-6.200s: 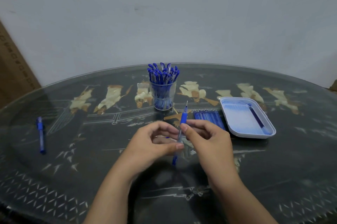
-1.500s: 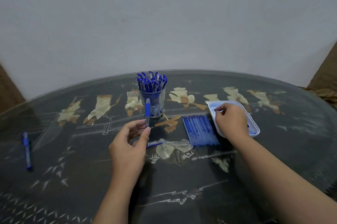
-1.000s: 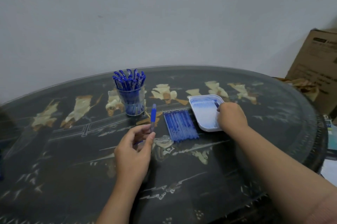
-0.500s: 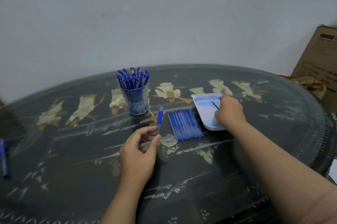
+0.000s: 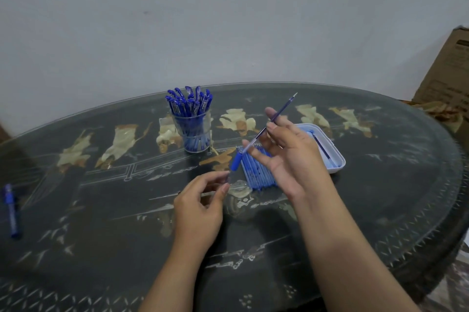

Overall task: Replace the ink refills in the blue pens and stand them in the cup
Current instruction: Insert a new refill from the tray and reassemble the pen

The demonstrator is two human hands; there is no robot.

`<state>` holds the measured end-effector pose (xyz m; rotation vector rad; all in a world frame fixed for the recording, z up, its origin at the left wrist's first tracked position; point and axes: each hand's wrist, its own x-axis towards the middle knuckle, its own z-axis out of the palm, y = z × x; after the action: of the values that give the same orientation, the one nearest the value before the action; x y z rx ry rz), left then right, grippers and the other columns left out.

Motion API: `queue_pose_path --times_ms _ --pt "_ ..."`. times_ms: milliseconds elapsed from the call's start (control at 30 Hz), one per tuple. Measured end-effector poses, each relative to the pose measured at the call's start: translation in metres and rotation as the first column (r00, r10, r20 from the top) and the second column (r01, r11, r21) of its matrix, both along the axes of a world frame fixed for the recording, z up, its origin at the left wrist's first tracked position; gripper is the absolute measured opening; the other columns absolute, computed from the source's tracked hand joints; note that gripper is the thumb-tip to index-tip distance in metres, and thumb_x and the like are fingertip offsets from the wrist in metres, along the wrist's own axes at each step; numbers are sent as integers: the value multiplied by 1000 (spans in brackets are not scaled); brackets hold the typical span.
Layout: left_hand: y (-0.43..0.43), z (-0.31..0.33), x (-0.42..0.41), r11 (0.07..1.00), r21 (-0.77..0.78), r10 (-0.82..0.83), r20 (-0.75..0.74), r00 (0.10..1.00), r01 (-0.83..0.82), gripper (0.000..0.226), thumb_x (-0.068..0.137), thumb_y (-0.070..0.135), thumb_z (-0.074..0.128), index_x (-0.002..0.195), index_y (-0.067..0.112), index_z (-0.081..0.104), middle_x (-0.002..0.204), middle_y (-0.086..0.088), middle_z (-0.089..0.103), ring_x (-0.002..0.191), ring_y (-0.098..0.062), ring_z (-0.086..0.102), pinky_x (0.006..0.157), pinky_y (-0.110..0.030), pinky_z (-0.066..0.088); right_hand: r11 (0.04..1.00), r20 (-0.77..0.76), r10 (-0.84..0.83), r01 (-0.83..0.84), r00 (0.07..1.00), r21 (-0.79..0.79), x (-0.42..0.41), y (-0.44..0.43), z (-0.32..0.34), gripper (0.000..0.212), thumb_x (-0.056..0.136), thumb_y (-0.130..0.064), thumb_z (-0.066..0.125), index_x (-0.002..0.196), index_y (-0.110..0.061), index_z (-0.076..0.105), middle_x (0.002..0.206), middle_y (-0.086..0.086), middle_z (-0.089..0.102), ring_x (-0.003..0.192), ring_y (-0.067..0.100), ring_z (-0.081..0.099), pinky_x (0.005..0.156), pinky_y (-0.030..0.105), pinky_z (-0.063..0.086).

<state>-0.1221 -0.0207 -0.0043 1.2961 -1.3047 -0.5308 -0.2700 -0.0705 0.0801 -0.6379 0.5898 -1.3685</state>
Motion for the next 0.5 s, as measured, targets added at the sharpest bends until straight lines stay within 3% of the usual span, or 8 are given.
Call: queue_pose_path --times_ms 133,500 --pt "0 -1 1 1000 -1 -16 26 1000 16 28 84 -1 69 98 23 74 96 7 72 89 -5 68 78 -17 53 999 -15 -42 42 999 -8 -4 -2 -4 26 95 3 52 112 -10 66 66 -2 63 71 11 58 81 51 58" --pt "1 0 -1 1000 -18 -21 56 998 22 28 83 -1 70 97 23 74 93 10 72 87 -6 67 74 -12 50 995 6 -82 81 997 59 -4 -4 -7 26 96 4 49 111 -9 67 76 3 57 76 14 57 67 44 60"
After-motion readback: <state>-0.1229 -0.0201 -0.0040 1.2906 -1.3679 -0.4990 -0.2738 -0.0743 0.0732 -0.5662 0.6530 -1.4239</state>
